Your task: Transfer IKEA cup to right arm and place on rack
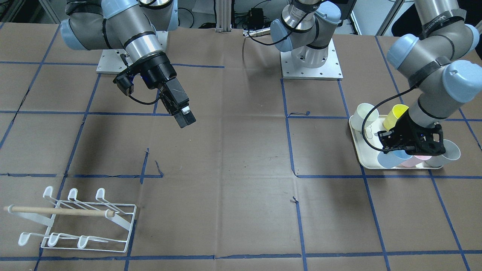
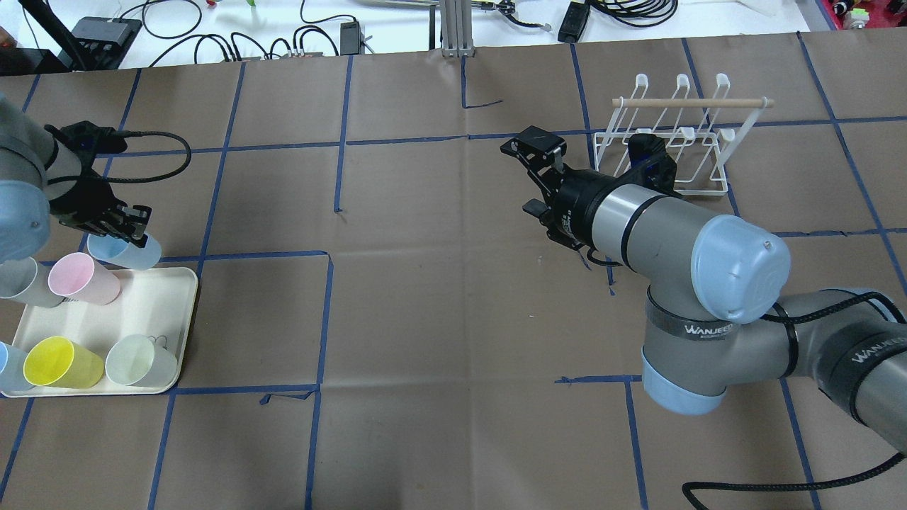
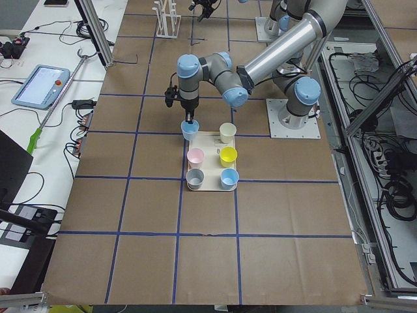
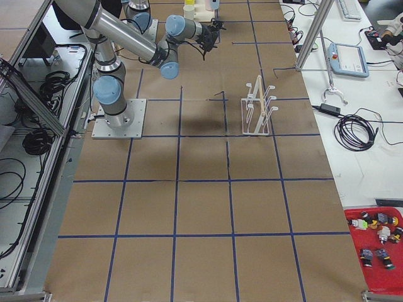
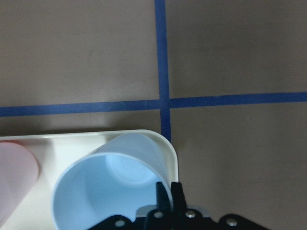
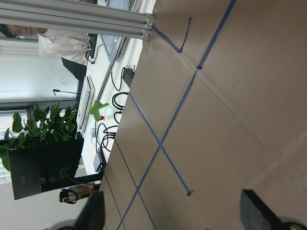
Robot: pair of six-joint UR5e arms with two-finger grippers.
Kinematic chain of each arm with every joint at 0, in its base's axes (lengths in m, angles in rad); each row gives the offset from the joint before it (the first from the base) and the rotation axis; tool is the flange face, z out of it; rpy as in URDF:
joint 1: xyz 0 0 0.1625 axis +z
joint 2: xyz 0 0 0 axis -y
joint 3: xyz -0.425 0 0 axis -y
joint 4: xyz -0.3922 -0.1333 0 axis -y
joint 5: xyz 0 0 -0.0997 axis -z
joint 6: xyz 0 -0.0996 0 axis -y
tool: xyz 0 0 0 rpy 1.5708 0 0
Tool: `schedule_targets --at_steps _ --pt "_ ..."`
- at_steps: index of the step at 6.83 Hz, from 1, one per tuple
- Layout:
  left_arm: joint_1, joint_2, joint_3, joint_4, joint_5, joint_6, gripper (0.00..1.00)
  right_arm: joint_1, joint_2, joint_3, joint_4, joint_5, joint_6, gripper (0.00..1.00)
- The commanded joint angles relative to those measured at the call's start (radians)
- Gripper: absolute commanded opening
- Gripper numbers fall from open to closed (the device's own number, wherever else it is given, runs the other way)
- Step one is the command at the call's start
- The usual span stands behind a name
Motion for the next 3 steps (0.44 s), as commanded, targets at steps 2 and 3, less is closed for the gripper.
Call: schedule_targets --at_steps 2,3 --pt "-0.062 0.001 0.327 -0.349 -0.008 -0.021 0.00 0.001 0.015 -0.002 -0.005 0.005 -0.001 0.99" --pt "-0.086 -0.011 0.417 -0.412 -0.011 -0.028 0.00 0.001 0.016 0.000 -0.007 0.032 -0.001 0.99"
